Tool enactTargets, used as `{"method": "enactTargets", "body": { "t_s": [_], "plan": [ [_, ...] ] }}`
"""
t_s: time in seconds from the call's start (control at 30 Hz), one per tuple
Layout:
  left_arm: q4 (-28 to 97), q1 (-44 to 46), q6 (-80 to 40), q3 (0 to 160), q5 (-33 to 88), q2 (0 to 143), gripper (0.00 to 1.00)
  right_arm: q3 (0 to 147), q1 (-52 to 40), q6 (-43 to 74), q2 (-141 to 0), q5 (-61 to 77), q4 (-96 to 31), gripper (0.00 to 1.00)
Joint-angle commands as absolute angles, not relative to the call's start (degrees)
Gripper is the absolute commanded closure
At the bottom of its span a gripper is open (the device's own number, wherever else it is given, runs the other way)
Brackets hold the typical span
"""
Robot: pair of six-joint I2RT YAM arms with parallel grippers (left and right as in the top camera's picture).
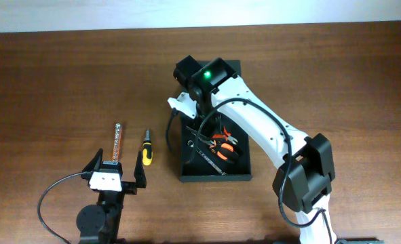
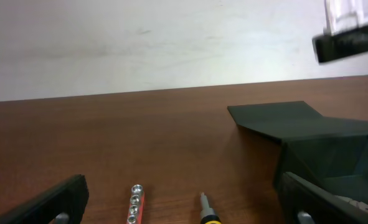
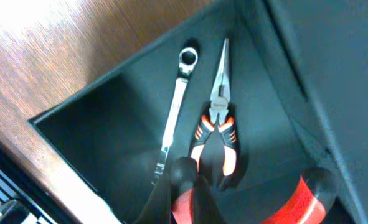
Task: Pack container
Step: 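Lower the cutters into the box and open the right gripper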
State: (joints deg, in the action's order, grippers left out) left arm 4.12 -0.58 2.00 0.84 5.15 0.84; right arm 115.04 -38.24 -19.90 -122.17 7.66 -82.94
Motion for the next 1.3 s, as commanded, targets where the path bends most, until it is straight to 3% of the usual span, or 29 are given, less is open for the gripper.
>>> {"method": "enactTargets", "body": {
  "t_s": [0.0,0.57,1.27],
  "plan": [
    [4.3,-1.0,2.9,0.5,4.8,0.4,0.01,112.8,-38.1,-19.8,-122.3,8.4,-82.1,0.96],
    [4.3,-1.0,2.9,0.5,4.8,0.4,0.01,101.6,-38.2,-20.7,-122.3,8.4,-68.1,0.96],
    [4.3,-1.0,2.9,0.5,4.7,0.4,0.01,96.6,-38.2,-20.7,-122.3,8.4,-62.7,0.93]
  ]
}}
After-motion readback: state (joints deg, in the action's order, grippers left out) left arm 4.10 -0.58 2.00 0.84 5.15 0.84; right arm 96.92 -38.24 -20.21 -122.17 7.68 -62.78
